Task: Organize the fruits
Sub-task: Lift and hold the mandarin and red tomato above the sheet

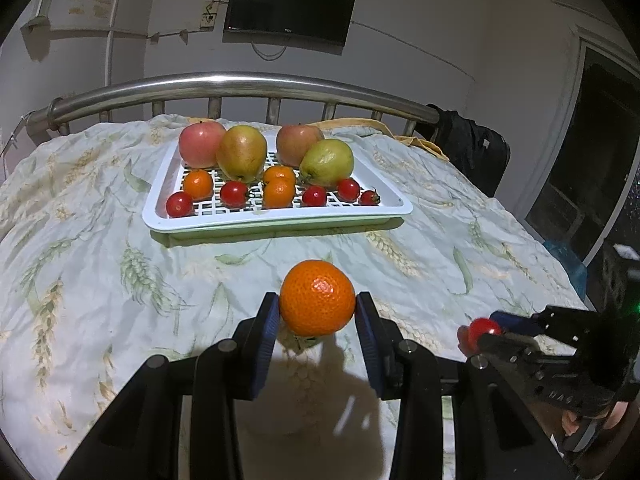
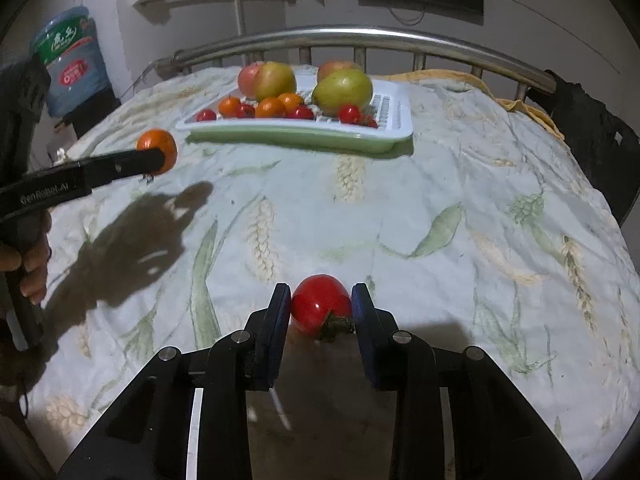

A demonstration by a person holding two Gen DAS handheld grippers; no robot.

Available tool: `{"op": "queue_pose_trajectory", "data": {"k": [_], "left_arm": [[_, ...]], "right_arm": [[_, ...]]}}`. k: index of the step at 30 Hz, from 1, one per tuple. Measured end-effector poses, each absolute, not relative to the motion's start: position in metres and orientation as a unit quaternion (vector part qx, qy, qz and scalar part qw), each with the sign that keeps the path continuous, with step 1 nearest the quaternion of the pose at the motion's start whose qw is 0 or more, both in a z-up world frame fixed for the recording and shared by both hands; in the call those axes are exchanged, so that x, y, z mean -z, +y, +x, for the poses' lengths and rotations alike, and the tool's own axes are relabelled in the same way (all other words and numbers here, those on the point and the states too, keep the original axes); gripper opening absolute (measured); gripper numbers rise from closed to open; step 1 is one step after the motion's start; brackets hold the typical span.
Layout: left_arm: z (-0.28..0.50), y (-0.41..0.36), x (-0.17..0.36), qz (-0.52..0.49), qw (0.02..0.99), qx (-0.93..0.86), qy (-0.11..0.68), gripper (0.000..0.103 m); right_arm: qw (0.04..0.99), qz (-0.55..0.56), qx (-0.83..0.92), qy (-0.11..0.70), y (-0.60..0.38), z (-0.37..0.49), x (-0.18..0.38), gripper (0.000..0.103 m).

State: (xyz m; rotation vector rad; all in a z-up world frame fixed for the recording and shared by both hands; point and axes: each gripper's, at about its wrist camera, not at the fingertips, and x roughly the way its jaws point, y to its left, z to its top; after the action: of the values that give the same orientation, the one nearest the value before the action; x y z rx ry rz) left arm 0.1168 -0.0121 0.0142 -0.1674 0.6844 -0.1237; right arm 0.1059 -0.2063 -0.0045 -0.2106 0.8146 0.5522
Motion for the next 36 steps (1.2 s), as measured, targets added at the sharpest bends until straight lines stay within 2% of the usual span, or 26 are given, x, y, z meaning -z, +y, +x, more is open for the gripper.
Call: {"op": "queue_pose_trajectory", "data": {"k": [17, 36], "left_arm": [[0.114, -0.012, -0.037, -0.083, 0.945, 0.067, 0.309, 0.041], [0.152, 0.003, -0.048, -0.092, 0.946, 0.054, 0.306, 0.041]], "right_arm": [[0.899, -0.081, -0.284, 0.324, -0.190, 0.109, -0.054, 0.030], [0.899, -0.066, -0.299, 0.315, -0.169, 0.146, -0.066, 0.030]]}}
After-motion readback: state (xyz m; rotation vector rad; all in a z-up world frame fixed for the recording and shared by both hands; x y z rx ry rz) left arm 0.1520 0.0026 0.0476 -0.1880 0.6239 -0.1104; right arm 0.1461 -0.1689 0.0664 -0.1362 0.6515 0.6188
